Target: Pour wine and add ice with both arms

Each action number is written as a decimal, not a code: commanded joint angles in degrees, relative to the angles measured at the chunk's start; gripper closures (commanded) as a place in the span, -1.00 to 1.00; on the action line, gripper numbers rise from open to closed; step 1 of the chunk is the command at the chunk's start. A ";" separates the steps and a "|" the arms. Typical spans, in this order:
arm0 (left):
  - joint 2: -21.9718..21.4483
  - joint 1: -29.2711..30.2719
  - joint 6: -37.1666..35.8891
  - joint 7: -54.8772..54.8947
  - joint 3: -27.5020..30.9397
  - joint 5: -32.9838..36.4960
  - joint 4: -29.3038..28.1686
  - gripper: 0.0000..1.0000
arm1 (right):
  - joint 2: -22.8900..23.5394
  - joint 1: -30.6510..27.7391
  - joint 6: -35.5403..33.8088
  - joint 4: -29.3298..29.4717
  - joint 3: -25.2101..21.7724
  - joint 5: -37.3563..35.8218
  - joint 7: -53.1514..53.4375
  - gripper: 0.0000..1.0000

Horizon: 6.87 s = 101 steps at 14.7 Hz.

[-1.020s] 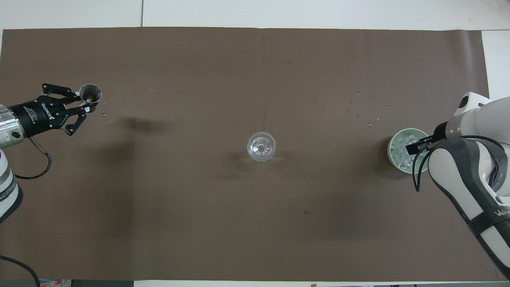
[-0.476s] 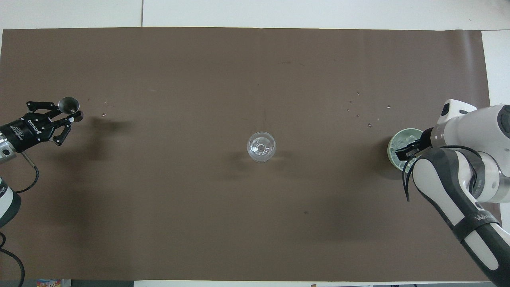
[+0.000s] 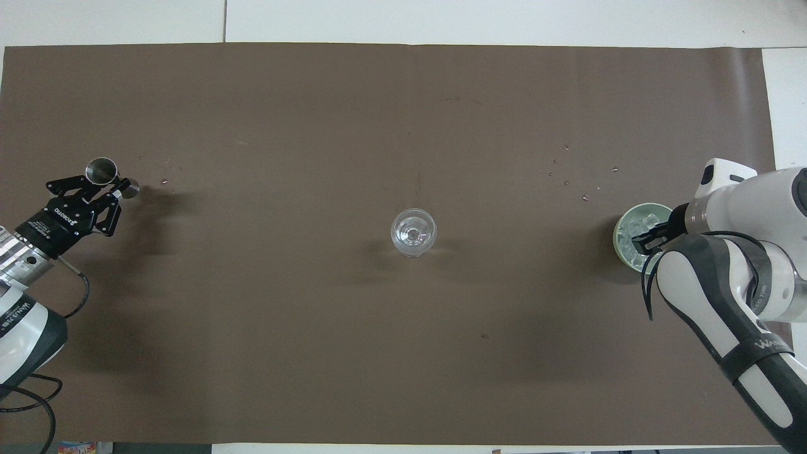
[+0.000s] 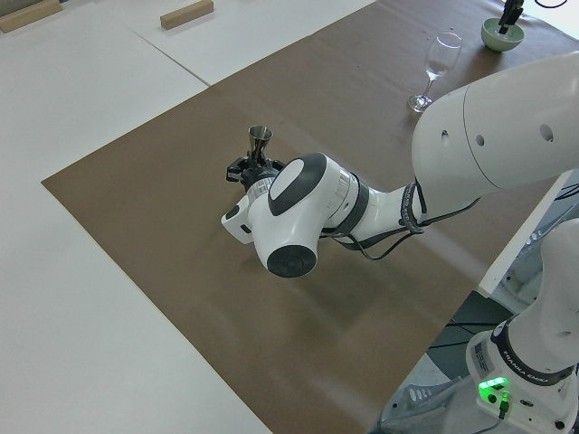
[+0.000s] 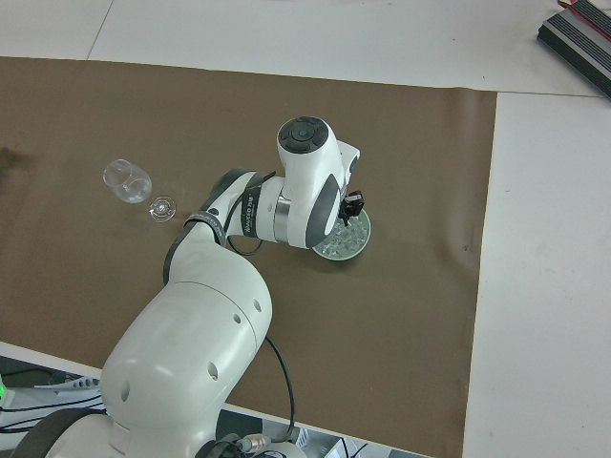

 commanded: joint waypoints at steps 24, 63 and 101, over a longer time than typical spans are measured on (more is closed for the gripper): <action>-3.97 -1.44 6.72 -0.64 -0.13 -9.64 -6.39 -1.00 | -1.86 -1.79 3.30 -3.60 0.32 0.88 -2.42 0.58; -13.72 -51.52 -32.99 8.57 31.93 92.15 36.06 -1.00 | 7.98 39.87 -14.73 31.39 0.67 3.96 69.83 0.69; -17.86 -56.20 -48.03 28.53 33.45 97.69 39.57 -1.00 | -5.28 12.45 -43.55 33.76 0.32 -1.93 36.61 -1.00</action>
